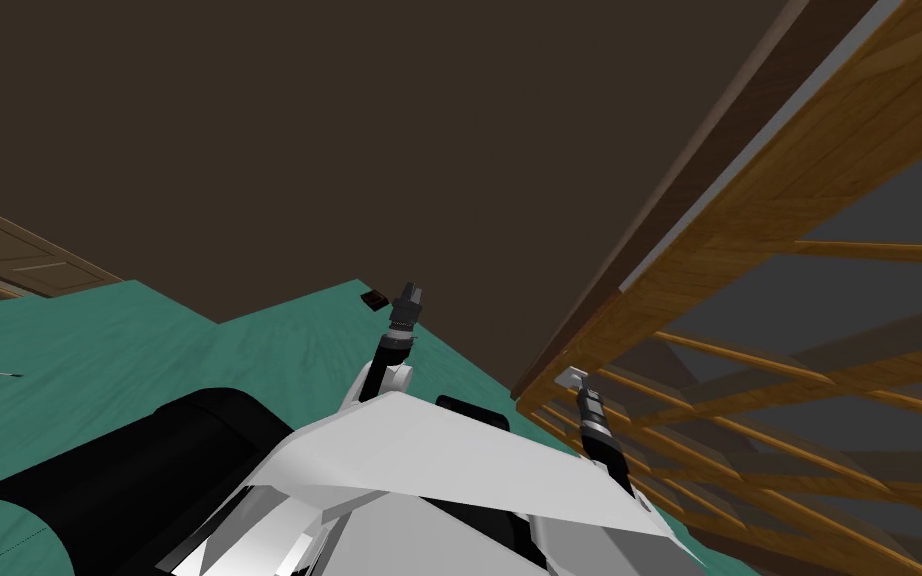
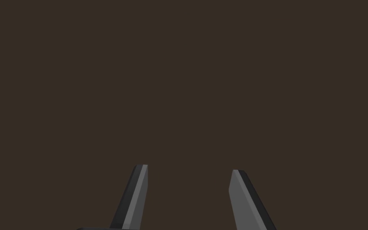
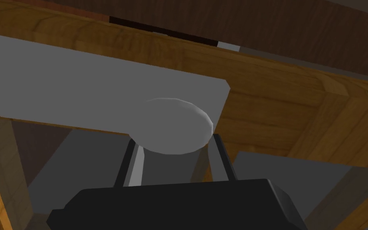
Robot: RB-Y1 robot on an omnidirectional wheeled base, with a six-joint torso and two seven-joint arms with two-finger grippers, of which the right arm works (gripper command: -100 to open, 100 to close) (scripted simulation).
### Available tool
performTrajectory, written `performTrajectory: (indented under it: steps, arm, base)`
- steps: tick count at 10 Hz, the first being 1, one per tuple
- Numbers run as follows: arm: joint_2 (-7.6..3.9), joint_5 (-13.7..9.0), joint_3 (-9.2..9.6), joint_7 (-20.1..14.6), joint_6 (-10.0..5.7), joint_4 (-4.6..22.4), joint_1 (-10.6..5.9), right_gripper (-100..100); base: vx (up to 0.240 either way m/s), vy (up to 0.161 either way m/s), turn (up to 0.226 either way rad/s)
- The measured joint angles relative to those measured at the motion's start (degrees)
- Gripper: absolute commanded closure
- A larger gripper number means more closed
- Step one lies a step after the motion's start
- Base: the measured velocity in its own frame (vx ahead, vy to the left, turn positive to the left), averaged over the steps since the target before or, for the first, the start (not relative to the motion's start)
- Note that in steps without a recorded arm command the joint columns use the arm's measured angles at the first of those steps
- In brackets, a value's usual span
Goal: Pull the door open
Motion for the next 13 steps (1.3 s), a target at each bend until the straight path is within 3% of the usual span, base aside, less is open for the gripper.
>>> performTrajectory:
  steps: [4, 8, 10, 13]
  arm:
    - [0.09, -0.9, 0.57, -5.21, 0.01, 0.8, -0.63, 100]
    - [0.25, -2.13, 1.22, -10.9, 0.79, -0.15, -0.36, 100]
    - [0.2, -2.54, 1.57, -13.72, 0.35, 1.28, -1.18, 100]
    - [0.27, -3.47, 2.08, -18.31, 1.06, 0.4, -0.83, 100]
  base:
    - [-0.034, -0.015, 0.026]
    - [-0.042, -0.016, 0.033]
    - [-0.049, -0.016, 0.035]
    - [-0.035, -0.013, 0.027]
